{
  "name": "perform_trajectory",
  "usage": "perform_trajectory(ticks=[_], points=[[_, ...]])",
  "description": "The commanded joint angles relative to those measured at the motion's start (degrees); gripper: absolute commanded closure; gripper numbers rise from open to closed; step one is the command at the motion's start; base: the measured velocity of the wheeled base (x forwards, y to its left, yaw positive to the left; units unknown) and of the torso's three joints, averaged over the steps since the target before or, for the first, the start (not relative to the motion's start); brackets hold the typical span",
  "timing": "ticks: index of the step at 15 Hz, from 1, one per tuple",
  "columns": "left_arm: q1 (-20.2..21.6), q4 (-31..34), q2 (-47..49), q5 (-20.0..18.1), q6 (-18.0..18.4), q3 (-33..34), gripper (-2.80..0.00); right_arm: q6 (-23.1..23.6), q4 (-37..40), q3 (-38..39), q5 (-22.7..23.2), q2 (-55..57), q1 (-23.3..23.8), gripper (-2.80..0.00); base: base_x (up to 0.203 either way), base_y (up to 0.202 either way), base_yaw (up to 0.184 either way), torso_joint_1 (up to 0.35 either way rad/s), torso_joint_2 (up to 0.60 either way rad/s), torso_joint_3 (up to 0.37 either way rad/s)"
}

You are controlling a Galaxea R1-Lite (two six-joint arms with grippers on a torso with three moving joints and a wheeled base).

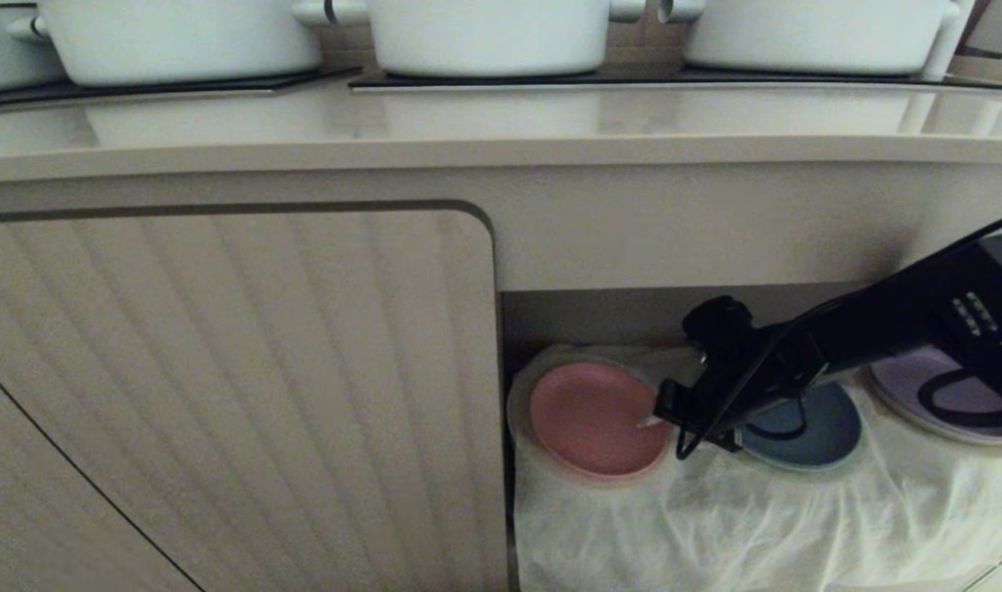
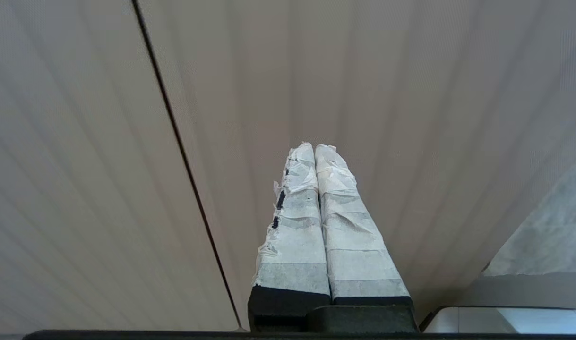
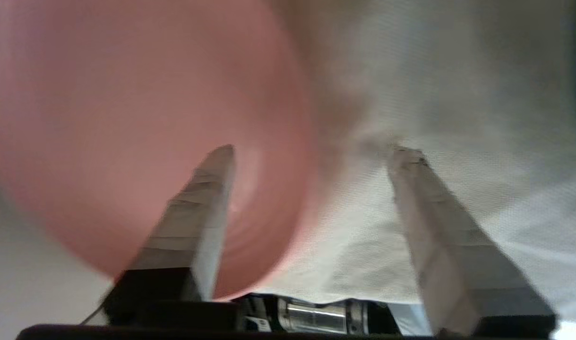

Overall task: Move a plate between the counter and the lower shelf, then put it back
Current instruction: Put the plate in the cupboard

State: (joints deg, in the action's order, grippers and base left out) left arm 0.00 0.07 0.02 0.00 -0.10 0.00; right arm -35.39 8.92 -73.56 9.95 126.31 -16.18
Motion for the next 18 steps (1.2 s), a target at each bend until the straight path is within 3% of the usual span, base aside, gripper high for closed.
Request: perform_trajectory(ticks=[1, 18], points=[[0.0, 0.0, 0.0, 0.0, 0.0, 0.0, 0.00, -0.2, 0.0, 0.1, 0.2, -1.3, 0.0, -2.80, 0.000, 0.000, 0.000, 0.000, 0.00, 0.000], [0.0, 0.0, 0.0, 0.0, 0.0, 0.0, 0.00, 0.0, -0.4, 12.6, 0.1, -15.7, 0.7, -2.80, 0.000, 0.000, 0.000, 0.000, 0.00, 0.000]])
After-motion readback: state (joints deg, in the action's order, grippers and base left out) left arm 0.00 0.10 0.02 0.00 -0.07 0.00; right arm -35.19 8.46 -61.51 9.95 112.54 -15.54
